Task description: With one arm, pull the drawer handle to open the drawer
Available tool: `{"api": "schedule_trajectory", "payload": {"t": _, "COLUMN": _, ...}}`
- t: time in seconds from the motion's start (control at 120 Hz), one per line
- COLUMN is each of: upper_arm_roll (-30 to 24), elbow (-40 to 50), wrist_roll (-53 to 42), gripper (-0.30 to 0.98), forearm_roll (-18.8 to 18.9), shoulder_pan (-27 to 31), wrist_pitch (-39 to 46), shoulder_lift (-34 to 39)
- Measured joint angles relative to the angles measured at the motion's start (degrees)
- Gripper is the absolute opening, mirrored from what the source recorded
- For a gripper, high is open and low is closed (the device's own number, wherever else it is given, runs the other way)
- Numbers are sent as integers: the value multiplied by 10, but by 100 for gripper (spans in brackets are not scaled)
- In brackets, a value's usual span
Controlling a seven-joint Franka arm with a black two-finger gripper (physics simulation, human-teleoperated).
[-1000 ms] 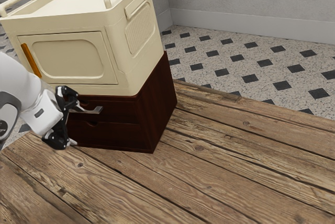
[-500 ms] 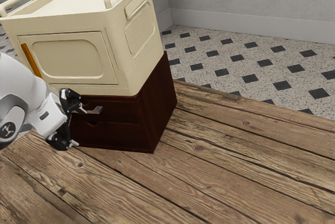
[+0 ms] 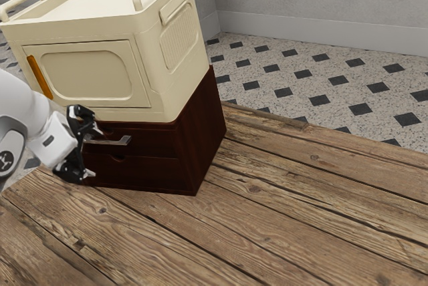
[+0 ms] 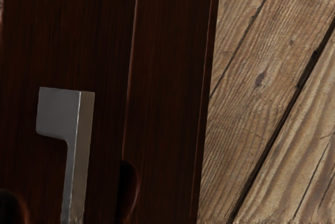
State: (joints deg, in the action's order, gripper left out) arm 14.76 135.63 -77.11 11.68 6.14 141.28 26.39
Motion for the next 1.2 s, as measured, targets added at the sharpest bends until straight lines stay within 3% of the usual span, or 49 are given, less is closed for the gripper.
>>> {"api": "schedule_trajectory", "payload": {"t": 0.775, "upper_arm_roll": 8, "elbow": -2, "wrist_roll": 0, "gripper": 69, "forearm_roll": -4, "shoulder_pan": -1, "wrist_pitch": 26, "shoulder_lift": -48}}
{"api": "schedule_trajectory", "payload": {"t": 1.05, "upper_arm_roll": 8, "elbow": 7, "wrist_roll": 1, "gripper": 41, "forearm_roll": -8, "shoulder_pan": -1, "wrist_pitch": 26, "shoulder_lift": -24}}
{"api": "schedule_trajectory", "payload": {"t": 1.2, "upper_arm_roll": 8, "elbow": 34, "wrist_roll": 2, "gripper": 35, "forearm_roll": -9, "shoulder_pan": 1, "wrist_pitch": 18, "shoulder_lift": 13}}
